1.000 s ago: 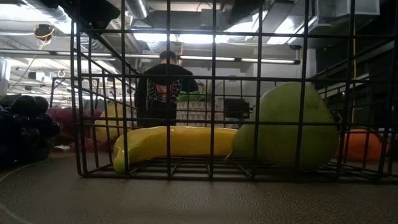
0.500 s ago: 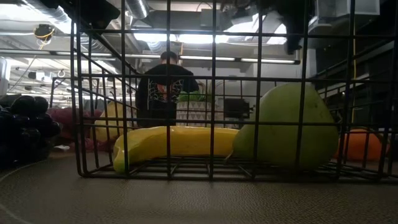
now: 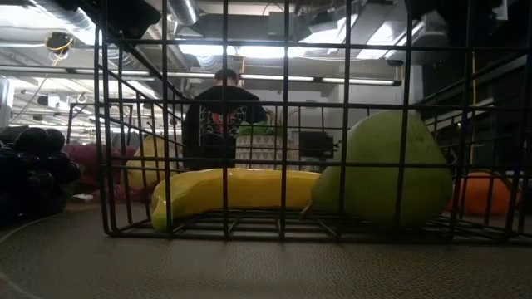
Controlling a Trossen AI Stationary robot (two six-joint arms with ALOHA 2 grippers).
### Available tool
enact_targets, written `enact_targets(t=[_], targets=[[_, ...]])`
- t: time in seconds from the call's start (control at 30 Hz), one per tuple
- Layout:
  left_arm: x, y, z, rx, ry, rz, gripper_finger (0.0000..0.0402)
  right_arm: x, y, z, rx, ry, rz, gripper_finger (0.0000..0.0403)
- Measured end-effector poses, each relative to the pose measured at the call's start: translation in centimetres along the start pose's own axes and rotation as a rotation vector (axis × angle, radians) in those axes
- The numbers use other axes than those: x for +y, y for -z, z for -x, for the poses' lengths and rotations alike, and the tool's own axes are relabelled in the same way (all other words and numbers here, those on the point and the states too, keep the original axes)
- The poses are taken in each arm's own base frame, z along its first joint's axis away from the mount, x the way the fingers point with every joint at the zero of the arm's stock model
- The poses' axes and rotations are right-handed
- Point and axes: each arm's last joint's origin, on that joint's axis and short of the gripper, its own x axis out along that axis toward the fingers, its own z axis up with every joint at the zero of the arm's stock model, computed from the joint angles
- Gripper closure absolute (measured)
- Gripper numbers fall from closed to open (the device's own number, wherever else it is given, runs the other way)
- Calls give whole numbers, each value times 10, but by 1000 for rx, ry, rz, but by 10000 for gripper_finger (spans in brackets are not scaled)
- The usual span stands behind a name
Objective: Build produce basket
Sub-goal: Put the purple eggplant into the black wire basket
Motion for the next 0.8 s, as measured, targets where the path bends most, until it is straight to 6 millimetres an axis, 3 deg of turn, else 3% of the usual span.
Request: enact_targets(t=[0.27, 0.37, 0.8], targets=[[0, 0, 0, 0, 0, 0, 268, 24, 36, -57, 17, -121, -89, 231], [0, 0, 0, 0, 0, 0, 268, 25, 49, -73, 53, -109, -122, 231], [0, 0, 0, 0, 0, -3, 268, 24, 94, -114, 122, -83, -360, 231]])
